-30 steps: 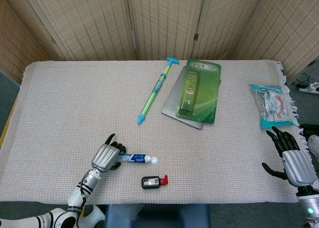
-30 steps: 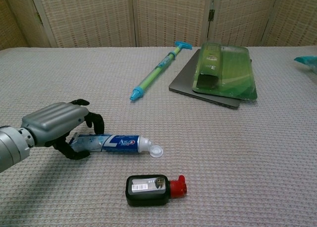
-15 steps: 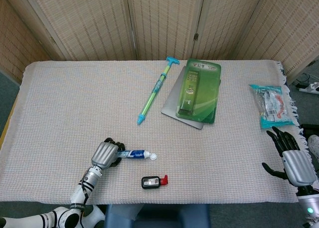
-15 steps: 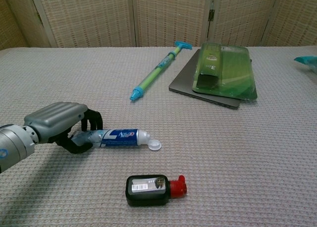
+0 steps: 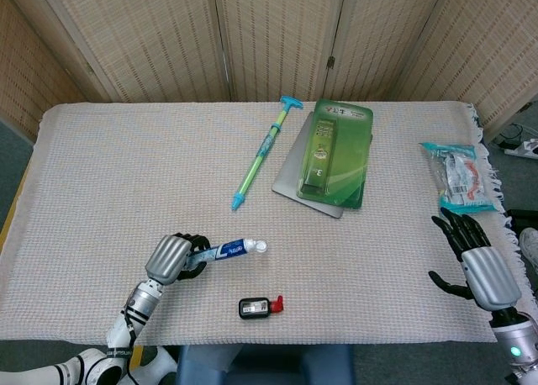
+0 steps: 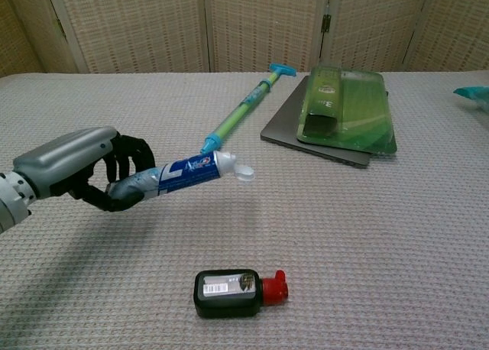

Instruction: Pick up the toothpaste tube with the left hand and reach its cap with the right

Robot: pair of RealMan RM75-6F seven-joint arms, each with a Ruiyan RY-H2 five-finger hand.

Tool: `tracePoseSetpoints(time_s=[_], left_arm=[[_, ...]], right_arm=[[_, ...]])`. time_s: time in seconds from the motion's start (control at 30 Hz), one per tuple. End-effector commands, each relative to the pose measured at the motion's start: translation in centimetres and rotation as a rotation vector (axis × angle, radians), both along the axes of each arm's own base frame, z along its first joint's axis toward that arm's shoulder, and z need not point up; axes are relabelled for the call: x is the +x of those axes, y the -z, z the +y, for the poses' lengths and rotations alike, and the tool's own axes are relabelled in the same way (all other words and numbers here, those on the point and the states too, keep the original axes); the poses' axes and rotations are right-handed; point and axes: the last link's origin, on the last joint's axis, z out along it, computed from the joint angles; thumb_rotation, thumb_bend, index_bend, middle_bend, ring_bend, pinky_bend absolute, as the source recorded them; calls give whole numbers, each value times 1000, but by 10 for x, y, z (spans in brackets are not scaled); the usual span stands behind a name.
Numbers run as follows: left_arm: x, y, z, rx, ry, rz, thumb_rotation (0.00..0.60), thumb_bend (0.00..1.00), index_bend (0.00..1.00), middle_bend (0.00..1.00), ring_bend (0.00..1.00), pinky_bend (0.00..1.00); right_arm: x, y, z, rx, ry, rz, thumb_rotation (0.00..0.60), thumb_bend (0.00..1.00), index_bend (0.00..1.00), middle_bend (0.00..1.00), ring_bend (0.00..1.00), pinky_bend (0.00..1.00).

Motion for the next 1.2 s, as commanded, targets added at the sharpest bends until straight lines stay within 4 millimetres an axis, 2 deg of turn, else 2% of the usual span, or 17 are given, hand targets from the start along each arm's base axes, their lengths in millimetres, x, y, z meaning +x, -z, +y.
tracePoseSetpoints(time_s=[0.03, 0.3, 0.5, 0.83, 1.2], left_arm=[[17, -21, -1, 20, 48, -95, 600, 657, 778, 794, 672, 538], [52, -45, -6, 4, 129, -195, 600, 663, 778, 794, 672, 538], [66, -52, -12, -8, 160, -210, 600, 665, 780, 799, 677, 546], [77, -56, -17, -19, 183, -219, 600, 667, 785, 807, 685, 575], [78, -56, -22, -14, 209, -197, 600, 674, 793, 814, 693, 579]], right_arm=[[24, 5, -13, 33, -88, 5, 600, 308, 0, 0, 0, 0], [91, 39, -49, 135, -293, -32, 600, 308, 0, 0, 0, 0], [134, 63, -65, 167, -394, -71, 600, 308, 0, 0, 0, 0], [171, 87, -80, 181, -460, -122, 600, 308, 0, 0, 0, 0], [190, 93, -86, 155, -498, -112, 600, 308, 0, 0, 0, 0]])
